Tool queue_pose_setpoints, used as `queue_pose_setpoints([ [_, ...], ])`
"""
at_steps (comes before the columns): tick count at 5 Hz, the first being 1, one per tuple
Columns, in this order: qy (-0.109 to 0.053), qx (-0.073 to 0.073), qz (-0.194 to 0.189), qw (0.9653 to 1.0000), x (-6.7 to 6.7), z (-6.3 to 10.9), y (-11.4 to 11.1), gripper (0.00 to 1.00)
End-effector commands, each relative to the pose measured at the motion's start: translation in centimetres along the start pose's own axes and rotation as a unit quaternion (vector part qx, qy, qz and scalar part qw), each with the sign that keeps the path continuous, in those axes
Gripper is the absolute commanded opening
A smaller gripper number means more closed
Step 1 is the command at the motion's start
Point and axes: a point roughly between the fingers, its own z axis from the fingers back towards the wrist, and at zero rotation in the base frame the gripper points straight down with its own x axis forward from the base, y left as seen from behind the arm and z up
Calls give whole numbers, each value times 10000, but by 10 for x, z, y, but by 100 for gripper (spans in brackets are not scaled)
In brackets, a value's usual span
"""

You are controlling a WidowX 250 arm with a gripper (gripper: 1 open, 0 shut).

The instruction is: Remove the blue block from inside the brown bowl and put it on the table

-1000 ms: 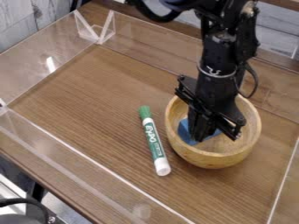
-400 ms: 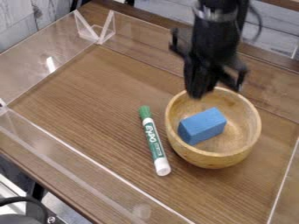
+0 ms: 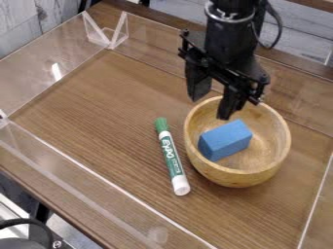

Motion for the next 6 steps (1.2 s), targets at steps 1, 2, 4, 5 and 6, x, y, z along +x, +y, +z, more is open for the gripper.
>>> queue_pose_setpoints([
  [1, -321, 26, -35, 9995, 3, 6, -4, 100],
  [2, -316, -3, -55, 9995, 4, -1, -7, 100],
  [4, -347, -60, -95, 9993, 6, -17, -14, 100],
  [5, -361, -82, -113, 9993, 6, -25, -16, 100],
  [6, -393, -103, -117, 9991, 6, -33, -19, 100],
])
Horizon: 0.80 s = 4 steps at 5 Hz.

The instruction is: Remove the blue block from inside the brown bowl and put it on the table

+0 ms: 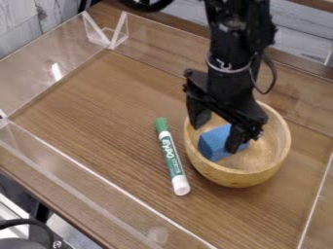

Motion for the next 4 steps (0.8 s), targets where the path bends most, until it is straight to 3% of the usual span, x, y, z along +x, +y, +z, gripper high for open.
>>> queue_pose_setpoints([
  [1, -193, -21, -16, 9998, 5, 1, -2, 100],
  [3, -234, -79, -5, 9997, 4, -8, -1, 100],
  [4, -240, -93, -17, 9997, 4, -9, 0, 0],
])
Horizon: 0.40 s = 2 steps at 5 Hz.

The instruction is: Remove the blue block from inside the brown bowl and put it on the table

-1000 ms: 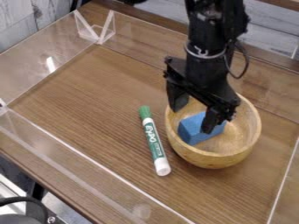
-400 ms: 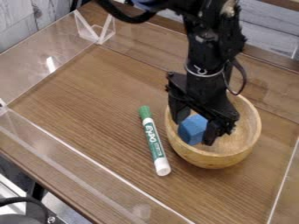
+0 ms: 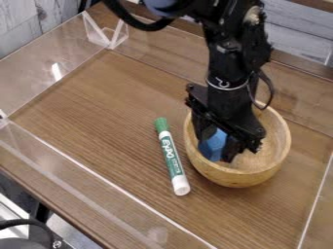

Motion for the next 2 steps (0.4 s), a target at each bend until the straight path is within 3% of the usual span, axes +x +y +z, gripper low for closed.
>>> queue_pose_setpoints([
  [1, -131, 20, 41, 9999, 5, 14, 4, 0],
  [2, -89, 27, 83, 9999, 5, 24, 6, 0],
])
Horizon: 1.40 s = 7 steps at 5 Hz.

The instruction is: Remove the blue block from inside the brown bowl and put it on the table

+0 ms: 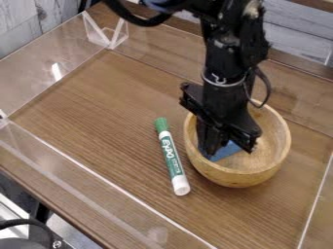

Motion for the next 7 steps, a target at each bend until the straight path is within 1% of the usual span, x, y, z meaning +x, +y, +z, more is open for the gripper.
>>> queue_pose_setpoints([
  [1, -343, 25, 91, 9994, 11, 28, 5, 0],
  [2, -384, 96, 349, 9986, 12, 57, 11, 0],
  [3, -466, 175, 686, 9964, 11, 86, 19, 0],
  [4, -509, 216, 676, 9962, 9, 69, 16, 100],
  [6, -607, 232, 573, 9962, 10, 41, 10, 100],
  [7, -669, 222, 545, 9960, 13, 27, 9, 100],
])
